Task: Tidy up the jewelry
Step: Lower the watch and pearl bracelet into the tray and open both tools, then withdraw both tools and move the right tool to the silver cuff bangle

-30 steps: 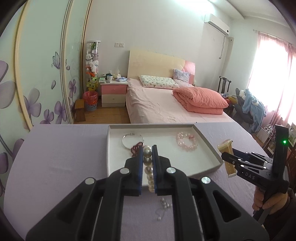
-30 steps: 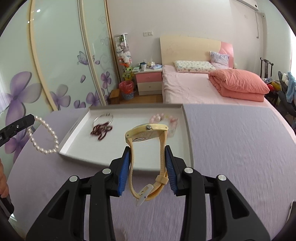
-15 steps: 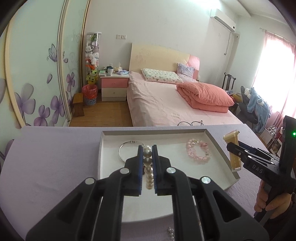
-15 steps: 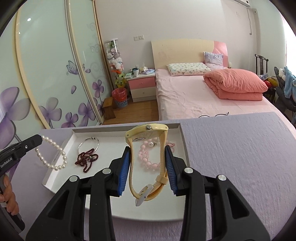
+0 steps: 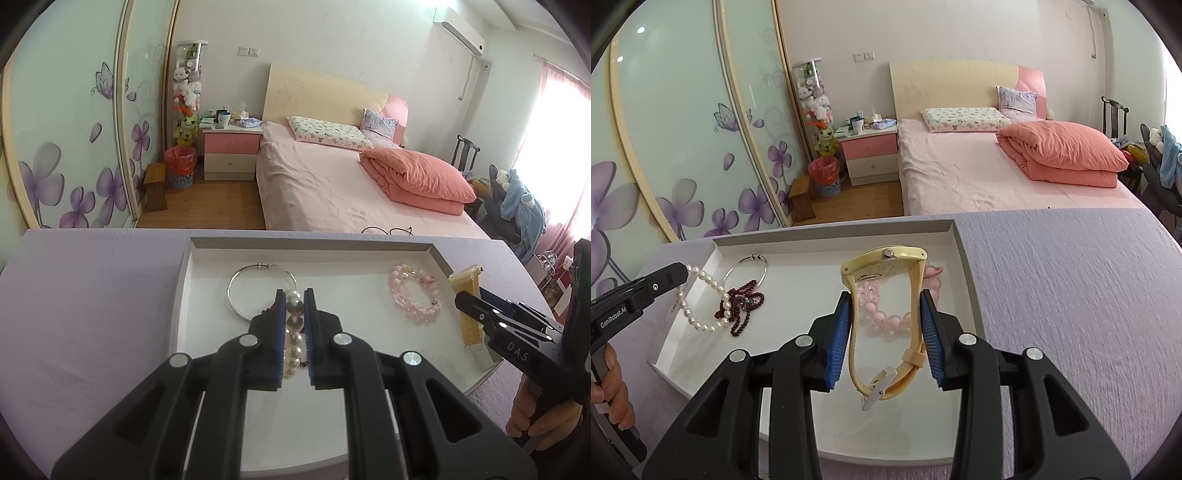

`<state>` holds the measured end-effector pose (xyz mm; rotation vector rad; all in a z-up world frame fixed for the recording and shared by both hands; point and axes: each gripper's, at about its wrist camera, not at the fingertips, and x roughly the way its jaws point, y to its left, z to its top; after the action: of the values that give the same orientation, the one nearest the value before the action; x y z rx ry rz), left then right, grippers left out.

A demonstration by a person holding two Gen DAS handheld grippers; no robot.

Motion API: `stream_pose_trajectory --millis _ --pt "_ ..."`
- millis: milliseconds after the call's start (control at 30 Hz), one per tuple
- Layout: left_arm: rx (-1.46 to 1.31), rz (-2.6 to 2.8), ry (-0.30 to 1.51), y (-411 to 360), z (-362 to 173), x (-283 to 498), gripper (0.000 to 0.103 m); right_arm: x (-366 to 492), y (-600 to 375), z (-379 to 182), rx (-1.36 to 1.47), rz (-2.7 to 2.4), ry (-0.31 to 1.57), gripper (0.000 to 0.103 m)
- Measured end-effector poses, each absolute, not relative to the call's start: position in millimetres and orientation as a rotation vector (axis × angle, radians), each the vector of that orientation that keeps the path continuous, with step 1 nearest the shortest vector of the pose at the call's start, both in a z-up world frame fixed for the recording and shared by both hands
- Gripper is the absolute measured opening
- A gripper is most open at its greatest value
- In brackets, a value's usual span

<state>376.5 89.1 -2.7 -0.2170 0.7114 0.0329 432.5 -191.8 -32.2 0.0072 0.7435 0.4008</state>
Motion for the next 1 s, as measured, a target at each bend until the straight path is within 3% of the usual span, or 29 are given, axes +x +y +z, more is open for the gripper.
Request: stream_pose_trajectory --millis 100,333,533,700,1000 --pt "-0.225 0.059 0.701 93.9 -3.2 371.3 0.044 436.5 -188.9 -32.9 0.005 0.395 0.749 0.038" --pt "-0.234 0.121 0.653 112.2 1.4 350.7 0.071 447.2 -180.9 -40.8 -0.003 0.376 0.779 0.038" --pt "-0.221 0.137 0.666 118.5 -3.5 346.8 0.073 452.7 -173.7 -53.5 -0.024 0.353 0.821 0.043" --pt "-0.226 0.134 0.669 118.6 -4.7 344.5 0.075 446.7 -177.7 -49.0 -0.018 0.332 0.796 0.068" --pt "-0.23 0.135 0.664 116.5 1.3 322.0 0.077 417.7 -192.4 -30.3 -0.001 0.351 0.752 0.068"
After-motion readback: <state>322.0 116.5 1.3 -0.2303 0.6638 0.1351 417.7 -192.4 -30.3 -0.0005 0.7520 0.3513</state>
